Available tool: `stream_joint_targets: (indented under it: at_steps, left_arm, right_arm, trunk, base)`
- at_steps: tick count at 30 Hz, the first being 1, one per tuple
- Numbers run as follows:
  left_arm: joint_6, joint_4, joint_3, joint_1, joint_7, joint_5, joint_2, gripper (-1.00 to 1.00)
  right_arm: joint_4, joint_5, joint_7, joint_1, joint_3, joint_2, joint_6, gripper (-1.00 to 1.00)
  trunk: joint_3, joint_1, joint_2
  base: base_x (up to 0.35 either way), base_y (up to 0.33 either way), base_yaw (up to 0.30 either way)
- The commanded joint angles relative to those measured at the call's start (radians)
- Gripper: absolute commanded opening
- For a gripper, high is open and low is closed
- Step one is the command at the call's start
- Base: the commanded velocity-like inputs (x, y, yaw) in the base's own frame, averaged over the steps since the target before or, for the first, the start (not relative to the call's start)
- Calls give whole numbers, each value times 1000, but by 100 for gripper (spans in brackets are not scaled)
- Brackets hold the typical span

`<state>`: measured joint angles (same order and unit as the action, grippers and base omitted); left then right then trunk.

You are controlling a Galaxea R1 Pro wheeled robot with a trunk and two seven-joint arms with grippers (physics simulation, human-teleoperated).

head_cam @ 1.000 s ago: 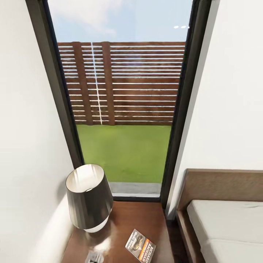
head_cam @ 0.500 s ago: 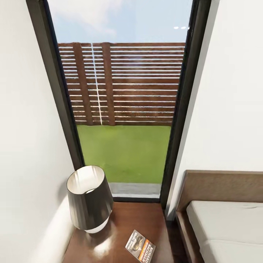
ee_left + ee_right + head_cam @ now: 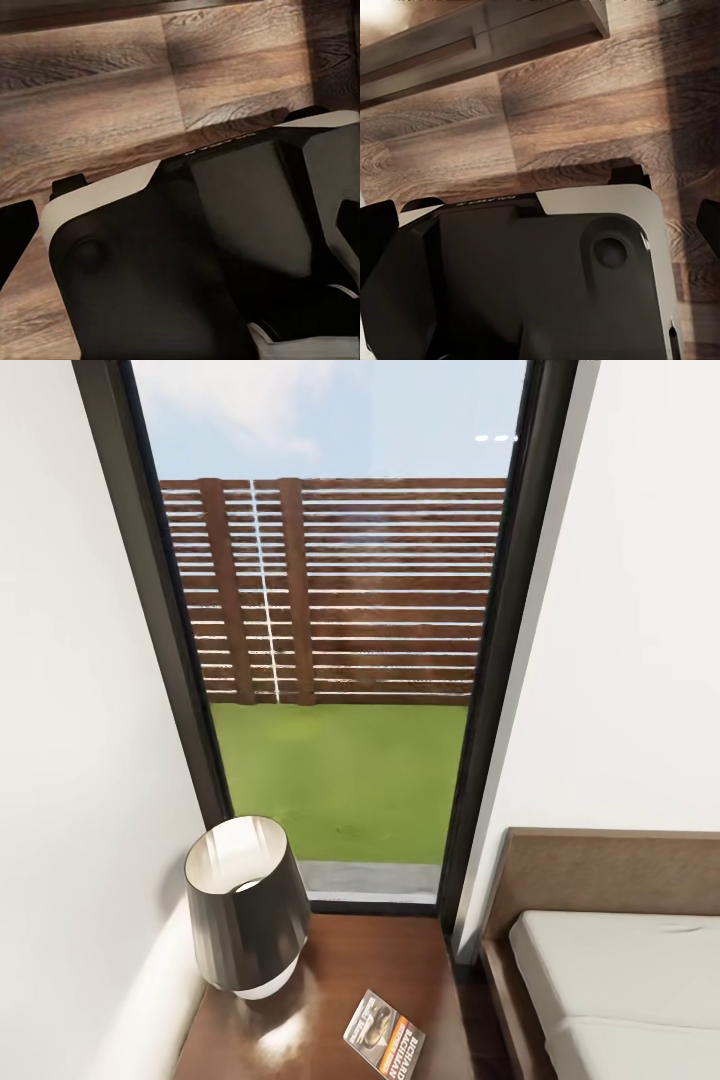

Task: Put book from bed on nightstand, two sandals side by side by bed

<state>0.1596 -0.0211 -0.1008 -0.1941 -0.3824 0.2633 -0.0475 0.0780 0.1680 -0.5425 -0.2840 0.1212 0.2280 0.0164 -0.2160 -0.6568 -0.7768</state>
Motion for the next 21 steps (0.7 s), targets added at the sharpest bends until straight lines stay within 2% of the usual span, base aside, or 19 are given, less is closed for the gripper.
stream_joint_targets:
  at_steps: [1, 21]
  left_arm:
    - [4, 0, -9, 0, -2, 11, -1, 100]
    - [6, -1, -13, 3, 2, 5, -1, 100]
  right_arm:
    - [4, 2, -5, -2, 8, 1, 2, 100]
    - [3, 2, -2, -1, 8, -1, 6, 100]
  trunk:
    - [-1, 0, -1]
    - [-1, 0, -1]
  base:
    - [0, 0, 0]
    - [0, 0, 0]
